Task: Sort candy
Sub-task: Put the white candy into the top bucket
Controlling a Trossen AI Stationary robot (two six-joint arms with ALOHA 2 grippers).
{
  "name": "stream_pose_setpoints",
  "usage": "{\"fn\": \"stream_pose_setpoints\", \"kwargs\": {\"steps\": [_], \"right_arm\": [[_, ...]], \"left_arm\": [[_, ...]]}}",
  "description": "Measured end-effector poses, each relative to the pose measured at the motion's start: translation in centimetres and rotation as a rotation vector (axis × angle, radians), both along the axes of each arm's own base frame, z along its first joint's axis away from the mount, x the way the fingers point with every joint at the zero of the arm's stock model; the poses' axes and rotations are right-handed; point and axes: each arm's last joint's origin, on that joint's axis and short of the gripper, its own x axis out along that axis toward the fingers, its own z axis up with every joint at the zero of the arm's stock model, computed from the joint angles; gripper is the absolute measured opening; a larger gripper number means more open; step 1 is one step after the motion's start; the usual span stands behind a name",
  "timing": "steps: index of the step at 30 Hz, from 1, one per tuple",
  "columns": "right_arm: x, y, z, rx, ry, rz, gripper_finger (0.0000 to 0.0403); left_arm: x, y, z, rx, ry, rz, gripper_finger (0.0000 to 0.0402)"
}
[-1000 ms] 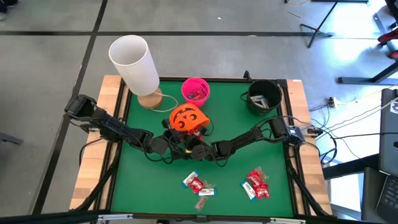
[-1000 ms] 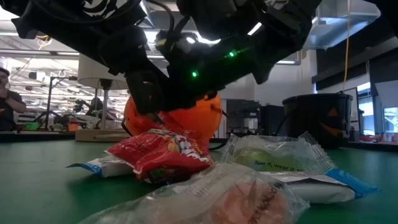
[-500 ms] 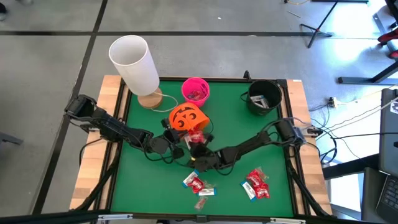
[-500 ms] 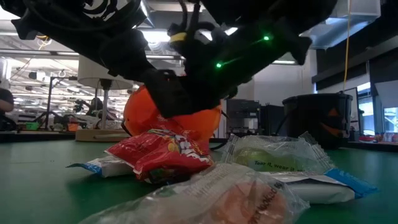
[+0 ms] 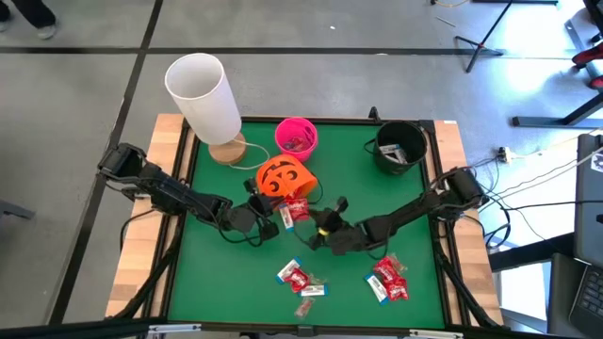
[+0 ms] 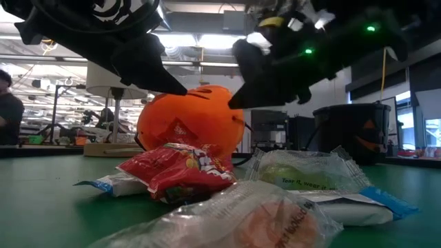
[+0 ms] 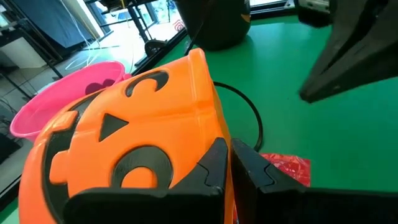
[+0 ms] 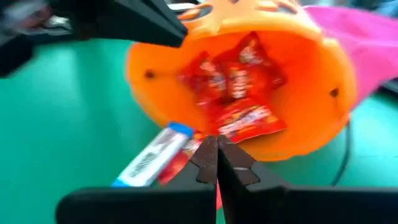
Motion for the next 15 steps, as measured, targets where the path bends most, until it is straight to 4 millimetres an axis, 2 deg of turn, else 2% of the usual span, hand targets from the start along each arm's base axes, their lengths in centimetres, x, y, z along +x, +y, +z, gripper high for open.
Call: {"fn": "stream_pose_setpoints", "kwargs": {"steps": [3, 8, 11, 15], "right_arm": [[-0.7, -0.2, -0.9, 0.066, -0.035, 0.121, 0.0000], [-0.1, -0.5, -1.8, 0.098, -0.024, 0.238, 0.0024], [0.7, -0.3, -1.7, 0.085, -0.013, 0.289, 0.0069], [1.8, 0.1, -1.7, 0.047, -0.005, 0.306, 0.0151]], "left_arm": [[0.0, 0.1, 0.0, -0.001, 0.000, 0.003, 0.0000], [0.1, 0.3, 0.0, -0.003, -0.003, 0.010, 0.0000], [0.1, 0.4, 0.0, -0.009, -0.004, 0.003, 0.0000], [0.2, 0.3, 0.0, -0.025, -0.007, -0.006, 0.0000]]}}
